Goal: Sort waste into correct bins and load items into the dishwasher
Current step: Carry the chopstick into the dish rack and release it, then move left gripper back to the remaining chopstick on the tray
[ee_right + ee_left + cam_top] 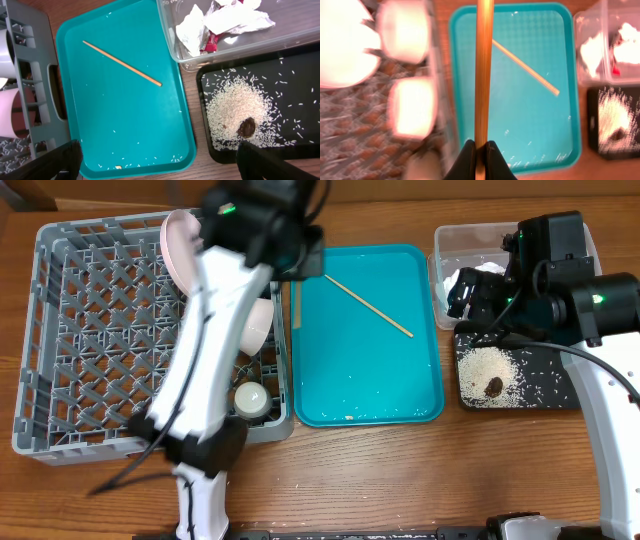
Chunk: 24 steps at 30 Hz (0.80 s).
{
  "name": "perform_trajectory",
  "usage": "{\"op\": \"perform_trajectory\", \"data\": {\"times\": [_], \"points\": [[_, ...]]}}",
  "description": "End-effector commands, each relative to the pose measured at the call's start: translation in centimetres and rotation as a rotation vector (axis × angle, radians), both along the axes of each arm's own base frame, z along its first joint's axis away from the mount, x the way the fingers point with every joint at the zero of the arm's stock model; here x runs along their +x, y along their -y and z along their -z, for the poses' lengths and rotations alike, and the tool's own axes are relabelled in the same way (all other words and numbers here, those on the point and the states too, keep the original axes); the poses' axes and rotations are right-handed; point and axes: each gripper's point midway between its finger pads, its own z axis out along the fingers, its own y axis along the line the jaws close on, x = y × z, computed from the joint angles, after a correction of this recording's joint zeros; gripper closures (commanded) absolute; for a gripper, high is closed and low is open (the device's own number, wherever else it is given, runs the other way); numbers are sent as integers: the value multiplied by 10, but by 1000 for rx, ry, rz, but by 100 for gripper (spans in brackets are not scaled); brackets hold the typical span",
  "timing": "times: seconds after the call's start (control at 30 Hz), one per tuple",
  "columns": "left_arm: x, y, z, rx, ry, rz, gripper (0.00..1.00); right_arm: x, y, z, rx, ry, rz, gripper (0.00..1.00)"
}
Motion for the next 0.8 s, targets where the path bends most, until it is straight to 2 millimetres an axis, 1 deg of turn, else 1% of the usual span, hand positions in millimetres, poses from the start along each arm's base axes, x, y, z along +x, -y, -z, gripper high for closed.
{"op": "perform_trajectory", "data": {"times": [0.0, 0.07, 0.1, 0.17, 0.2, 0.23, 0.27, 0.3, 0.37, 0.47, 0.53, 0.63, 0.7, 0.77], "points": [[-11, -29, -18, 79, 39, 131, 96, 2, 1, -9, -4, 29, -2, 0], [-16, -44, -29, 68, 59, 101, 96, 2, 1, -9, -4, 29, -2, 0], [-22, -51, -32, 56, 55, 88, 96, 2, 1, -9, -4, 29, -2, 0], [-31, -66, -29, 62, 28, 61, 96, 2, 1, -9, -4, 29, -2, 0], [-38, -75, -23, 74, 0, 43, 96, 2, 1, -9, -4, 29, -2, 0], [-51, -95, -6, 113, -69, 3, 96, 2, 1, -9, -4, 29, -2, 0], [-58, -107, 5, 143, -111, -21, 96, 2, 1, -9, -4, 29, -2, 0], [-64, -119, 17, 176, -155, -48, 96, 2, 1, -9, -4, 29, -2, 0], [-70, -138, 41, 215, -231, -97, 96, 2, 1, -9, -4, 29, -2, 0], [-66, -151, 77, 220, -289, -129, 96, 2, 1, -9, -4, 29, -2, 0], [-59, -157, 101, 221, -297, -146, 96, 2, 1, -9, -4, 29, -2, 0], [-46, -162, 140, 226, -281, -125, 96, 2, 1, -9, -4, 29, -2, 0], [-41, -165, 161, 231, -268, -105, 96, 2, 1, -9, -4, 29, -2, 0], [-39, -165, 176, 234, -262, -90, 96, 2, 1, -9, -4, 29, -2, 0]]}}
